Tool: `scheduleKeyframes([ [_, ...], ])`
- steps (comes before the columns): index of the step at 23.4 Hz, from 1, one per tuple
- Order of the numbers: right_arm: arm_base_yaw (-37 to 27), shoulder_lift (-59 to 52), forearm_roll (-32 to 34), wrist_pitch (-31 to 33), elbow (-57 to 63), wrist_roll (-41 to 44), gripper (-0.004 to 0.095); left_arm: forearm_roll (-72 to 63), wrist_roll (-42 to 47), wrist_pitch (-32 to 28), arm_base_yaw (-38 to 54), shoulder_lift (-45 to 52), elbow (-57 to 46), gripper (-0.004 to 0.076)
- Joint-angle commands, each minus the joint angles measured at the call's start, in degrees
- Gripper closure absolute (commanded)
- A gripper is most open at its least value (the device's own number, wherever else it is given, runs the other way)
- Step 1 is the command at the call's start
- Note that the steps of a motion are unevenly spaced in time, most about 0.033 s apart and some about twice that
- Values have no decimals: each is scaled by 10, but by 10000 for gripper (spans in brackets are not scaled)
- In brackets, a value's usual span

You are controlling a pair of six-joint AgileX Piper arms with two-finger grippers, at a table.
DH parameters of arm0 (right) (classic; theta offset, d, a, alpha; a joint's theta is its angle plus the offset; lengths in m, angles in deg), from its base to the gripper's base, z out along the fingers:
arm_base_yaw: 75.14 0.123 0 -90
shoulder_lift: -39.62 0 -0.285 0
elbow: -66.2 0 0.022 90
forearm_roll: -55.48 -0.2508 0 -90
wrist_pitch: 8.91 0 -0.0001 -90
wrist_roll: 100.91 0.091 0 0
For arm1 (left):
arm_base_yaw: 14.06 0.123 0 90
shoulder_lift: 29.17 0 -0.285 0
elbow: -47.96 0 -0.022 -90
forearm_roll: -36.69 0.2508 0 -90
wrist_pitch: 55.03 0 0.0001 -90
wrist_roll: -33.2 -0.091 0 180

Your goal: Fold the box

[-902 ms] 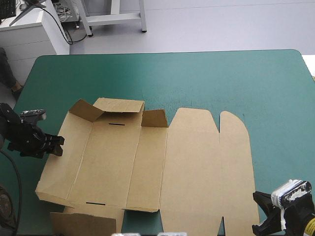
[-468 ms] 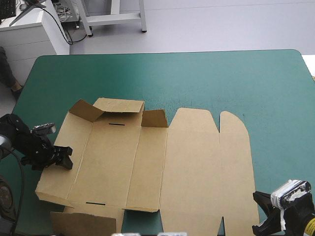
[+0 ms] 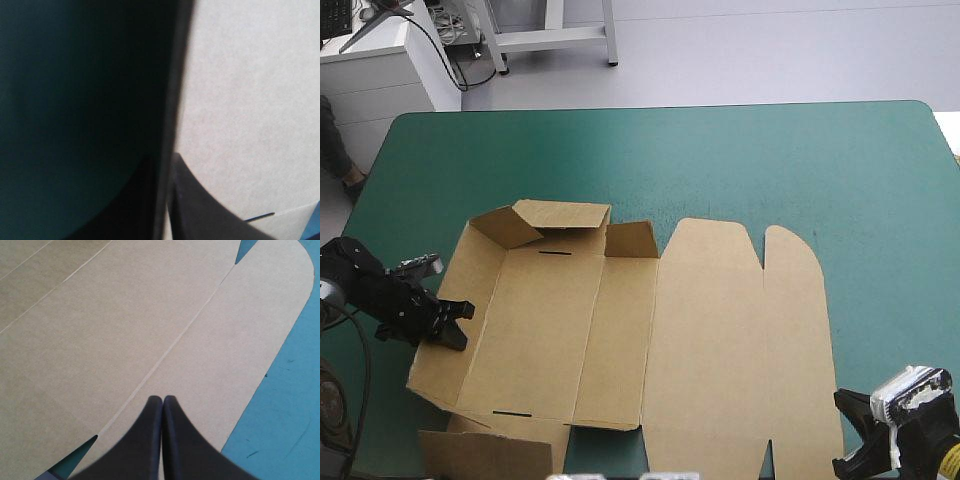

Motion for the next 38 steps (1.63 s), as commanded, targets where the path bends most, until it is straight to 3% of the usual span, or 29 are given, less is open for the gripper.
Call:
scheduleKeyframes([
  [1,-3,7,12,-37,-13,-6,927,5,-7,40,2,16,9,726],
  [5,-3,7,12,-37,-13,-6,927,-5,-13,38,1,16,33,731],
  [11,-3,7,12,-37,-13,-7,927,14,-55,30,-89,16,205,732],
  [18,-3,7,12,-37,-13,-7,927,188,-94,-116,-332,14,383,732],
  [21,-3,7,11,-38,-13,-7,927,276,-113,-144,-416,-1,405,732],
  [30,-3,7,11,-39,-13,-3,927,397,-114,-252,-551,-18,405,732],
  [38,-3,7,29,-39,-13,18,925,500,-101,-247,-667,-18,397,732],
])
